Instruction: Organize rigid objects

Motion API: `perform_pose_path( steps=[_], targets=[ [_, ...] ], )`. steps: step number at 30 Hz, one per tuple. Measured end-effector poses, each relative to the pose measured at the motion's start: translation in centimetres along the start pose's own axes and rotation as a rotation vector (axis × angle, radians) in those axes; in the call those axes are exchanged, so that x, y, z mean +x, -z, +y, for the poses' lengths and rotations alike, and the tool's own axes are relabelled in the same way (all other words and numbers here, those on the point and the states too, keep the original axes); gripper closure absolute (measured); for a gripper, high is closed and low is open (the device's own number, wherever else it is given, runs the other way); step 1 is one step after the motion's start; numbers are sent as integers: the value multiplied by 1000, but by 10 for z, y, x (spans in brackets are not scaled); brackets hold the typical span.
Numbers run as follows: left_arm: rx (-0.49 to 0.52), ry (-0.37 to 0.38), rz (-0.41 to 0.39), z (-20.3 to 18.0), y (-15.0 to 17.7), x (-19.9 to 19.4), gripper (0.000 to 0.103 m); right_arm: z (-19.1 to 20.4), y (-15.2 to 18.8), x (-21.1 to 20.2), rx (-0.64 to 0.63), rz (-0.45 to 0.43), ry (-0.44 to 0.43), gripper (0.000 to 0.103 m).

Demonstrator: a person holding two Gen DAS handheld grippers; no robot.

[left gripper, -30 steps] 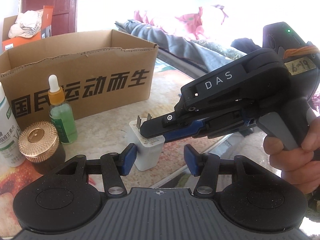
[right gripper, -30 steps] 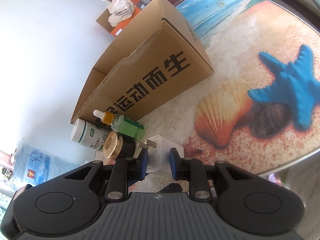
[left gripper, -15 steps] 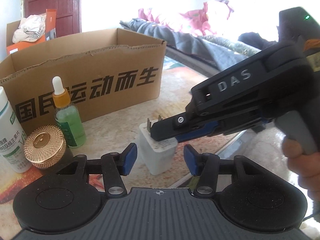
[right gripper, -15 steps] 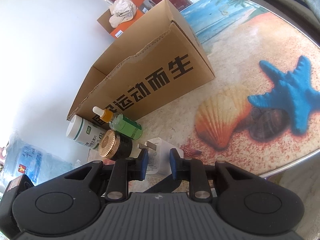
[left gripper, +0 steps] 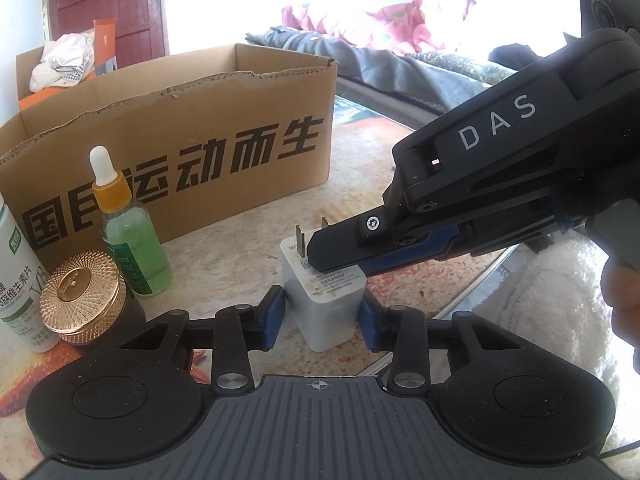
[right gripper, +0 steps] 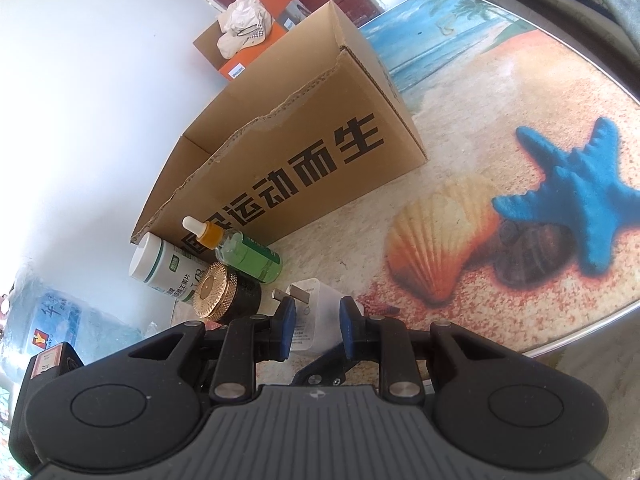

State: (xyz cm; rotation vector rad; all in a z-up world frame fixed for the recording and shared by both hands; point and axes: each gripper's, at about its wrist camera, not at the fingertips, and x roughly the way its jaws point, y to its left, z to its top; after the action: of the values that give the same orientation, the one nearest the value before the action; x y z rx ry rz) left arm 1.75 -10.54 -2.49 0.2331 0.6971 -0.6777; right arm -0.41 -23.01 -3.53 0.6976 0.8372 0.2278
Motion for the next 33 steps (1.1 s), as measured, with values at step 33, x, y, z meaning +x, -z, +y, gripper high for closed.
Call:
perform_pose_path(
  steps=[33],
  targets=[
    [9,-58,16,-8,-14,7,77,-4,-6,8,-13,22,-40,71]
  ],
)
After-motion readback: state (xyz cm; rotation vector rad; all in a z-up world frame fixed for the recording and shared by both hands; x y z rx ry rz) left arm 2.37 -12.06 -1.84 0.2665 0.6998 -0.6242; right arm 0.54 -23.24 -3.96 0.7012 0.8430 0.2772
